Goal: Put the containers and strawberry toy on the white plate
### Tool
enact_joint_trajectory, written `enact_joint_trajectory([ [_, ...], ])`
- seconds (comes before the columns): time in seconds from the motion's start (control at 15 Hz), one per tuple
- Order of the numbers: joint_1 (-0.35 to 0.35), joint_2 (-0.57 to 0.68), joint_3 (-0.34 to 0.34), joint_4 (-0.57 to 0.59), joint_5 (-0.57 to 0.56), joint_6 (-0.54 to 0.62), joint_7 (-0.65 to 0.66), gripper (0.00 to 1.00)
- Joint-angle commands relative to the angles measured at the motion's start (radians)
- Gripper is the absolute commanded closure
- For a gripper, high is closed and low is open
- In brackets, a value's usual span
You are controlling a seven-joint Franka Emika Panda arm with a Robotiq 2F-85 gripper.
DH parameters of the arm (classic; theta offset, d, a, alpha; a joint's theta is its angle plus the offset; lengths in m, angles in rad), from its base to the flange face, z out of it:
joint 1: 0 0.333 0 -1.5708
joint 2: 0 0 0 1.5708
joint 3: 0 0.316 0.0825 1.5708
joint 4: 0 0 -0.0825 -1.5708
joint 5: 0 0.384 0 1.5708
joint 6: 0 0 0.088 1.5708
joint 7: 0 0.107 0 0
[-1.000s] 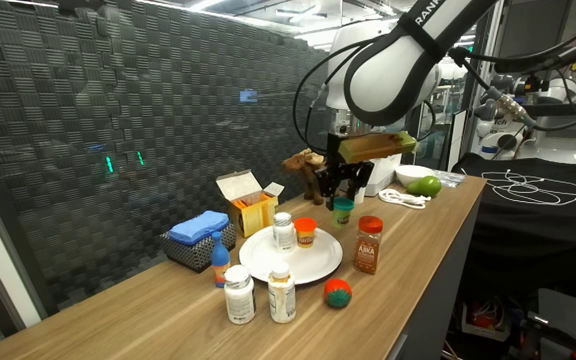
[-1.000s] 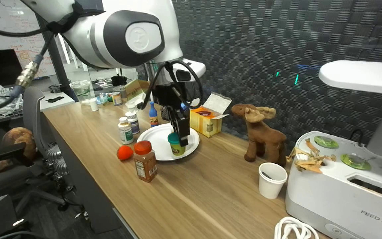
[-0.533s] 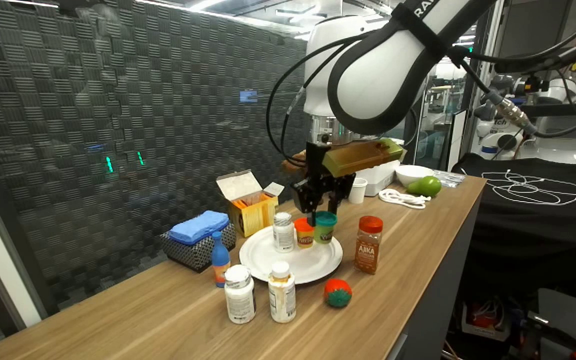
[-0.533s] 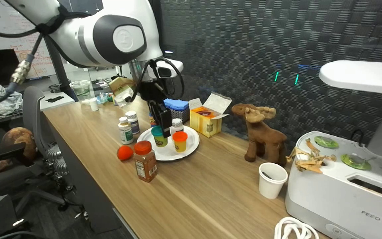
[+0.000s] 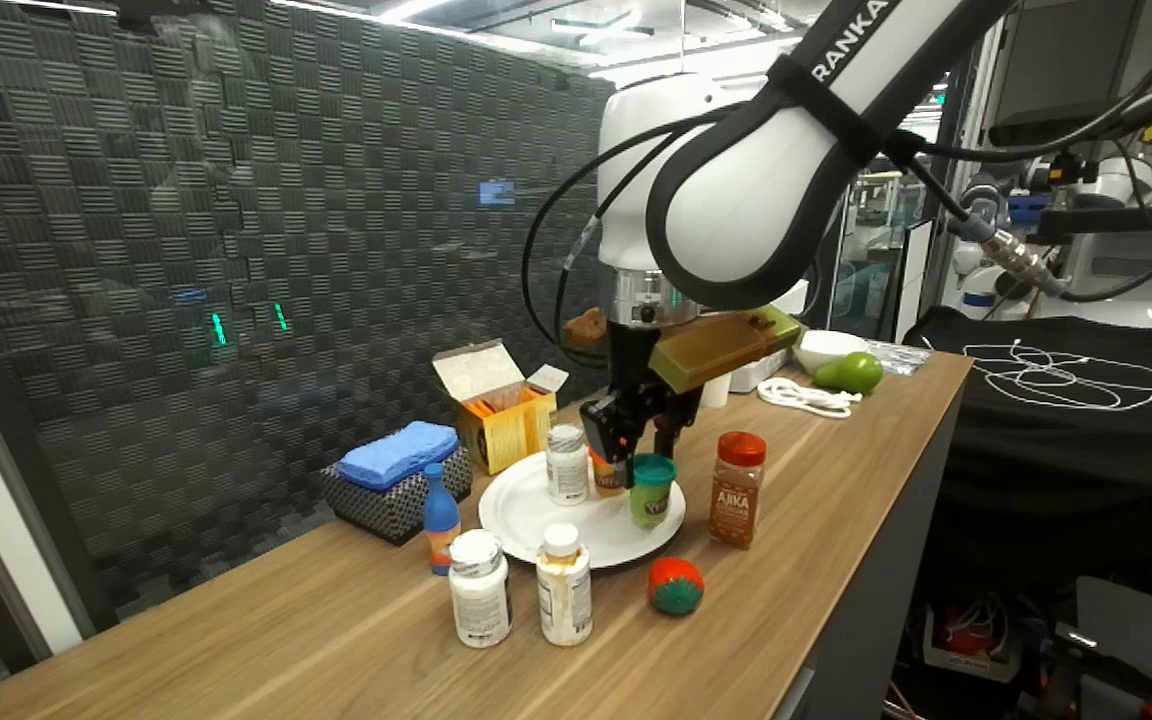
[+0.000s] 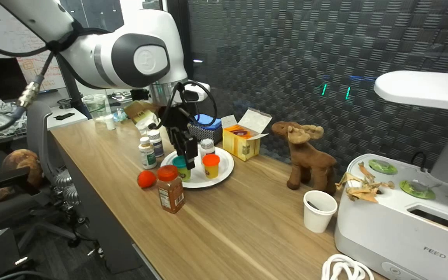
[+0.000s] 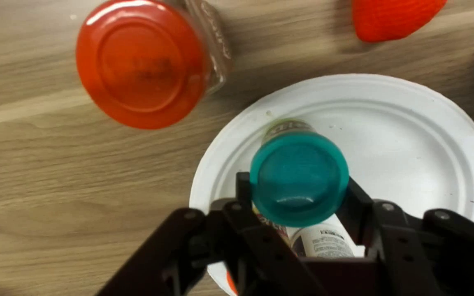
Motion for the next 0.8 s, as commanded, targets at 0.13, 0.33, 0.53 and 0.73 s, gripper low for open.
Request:
enact_joint_trajectory([
  [0.13, -0.001, 0.052, -0.019, 0.035, -0.017, 0.076, -0.034, 0.72],
  [0.33, 0.006, 0.055, -0.032, 0.039, -0.030, 0.093, -0.033, 0.72],
  [0.53, 0.006, 0.053, -0.039, 0.032, -0.034, 0.115, -0.031, 0.72],
  [0.73, 0.007, 0.052, -0.044, 0.028, -0.032, 0.143, -0.030, 0.72],
])
